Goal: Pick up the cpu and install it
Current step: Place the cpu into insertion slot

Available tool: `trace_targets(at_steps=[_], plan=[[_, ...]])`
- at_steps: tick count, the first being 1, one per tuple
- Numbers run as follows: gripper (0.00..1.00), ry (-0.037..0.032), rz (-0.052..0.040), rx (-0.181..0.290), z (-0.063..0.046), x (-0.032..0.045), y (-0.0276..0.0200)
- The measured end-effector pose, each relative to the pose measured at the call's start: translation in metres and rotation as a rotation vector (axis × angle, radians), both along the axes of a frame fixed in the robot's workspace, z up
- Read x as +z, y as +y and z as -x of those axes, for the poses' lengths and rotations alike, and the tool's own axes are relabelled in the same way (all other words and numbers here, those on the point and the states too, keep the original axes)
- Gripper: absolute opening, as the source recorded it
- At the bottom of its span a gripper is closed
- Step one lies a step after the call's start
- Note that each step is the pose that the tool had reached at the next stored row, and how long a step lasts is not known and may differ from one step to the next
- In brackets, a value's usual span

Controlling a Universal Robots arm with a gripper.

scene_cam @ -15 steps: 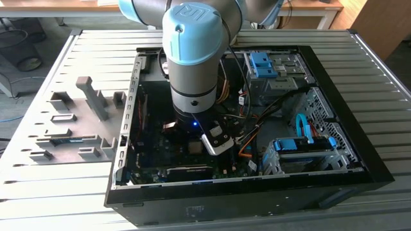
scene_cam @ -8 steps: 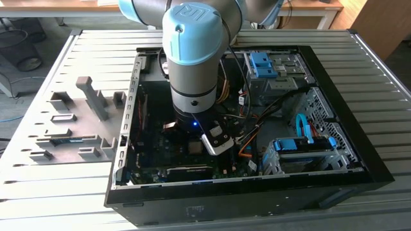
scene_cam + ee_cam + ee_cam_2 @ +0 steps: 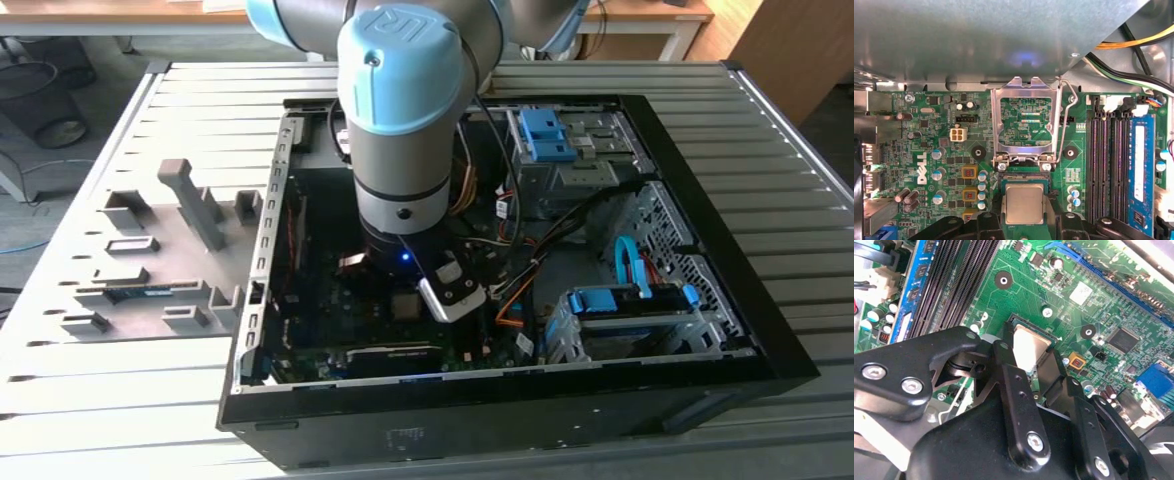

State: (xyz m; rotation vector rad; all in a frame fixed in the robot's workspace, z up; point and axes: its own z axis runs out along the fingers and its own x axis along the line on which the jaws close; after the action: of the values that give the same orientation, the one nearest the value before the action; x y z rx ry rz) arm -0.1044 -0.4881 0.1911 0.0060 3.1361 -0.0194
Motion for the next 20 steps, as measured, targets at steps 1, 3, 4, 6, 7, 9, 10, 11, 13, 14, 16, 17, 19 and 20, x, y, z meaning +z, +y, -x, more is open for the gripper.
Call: trace_targets(at_steps=[1, 3, 4, 6, 7, 9, 10, 11, 13, 14, 16, 17, 19, 20], plan=[[0.44, 0.0002, 0.0004, 0.0, 0.0, 0.0004, 0.0], [0.44, 0.0006, 0.0008, 0.0, 0.0001, 0.0007, -0.0001], [0.44, 0.0007, 0.0008, 0.0, 0.0001, 0.0008, -0.0001], [0.44, 0.0007, 0.0008, 0.0, 0.0001, 0.0008, -0.0001], [0.44, 0.0008, 0.0009, 0.0, 0.0001, 0.0007, -0.0001], [0.44, 0.001, 0.0009, 0.0, 0.0001, 0.0004, 0.0001], [0.44, 0.001, 0.0008, 0.0, 0.0001, 0.0001, 0.0002], [0.44, 0.0011, 0.0008, 0.0, 0.0001, -0.0001, 0.0002], [0.44, 0.0012, 0.0009, 0.0, 0.0001, -0.0004, 0.0004], [0.44, 0.0012, 0.0007, 0.0, 0.0001, -0.0006, 0.0005], [0.44, 0.0011, -0.0001, 0.0, 0.0001, -0.0011, 0.0009], [0.44, 0.001, -0.0003, 0.0, 0.0001, -0.0014, 0.0009], [0.44, 0.0011, 0.0001, 0.0, 0.0001, -0.0014, 0.0009], [0.44, 0.0011, 0.0001, 0.0, 0.0001, -0.0014, 0.0009]])
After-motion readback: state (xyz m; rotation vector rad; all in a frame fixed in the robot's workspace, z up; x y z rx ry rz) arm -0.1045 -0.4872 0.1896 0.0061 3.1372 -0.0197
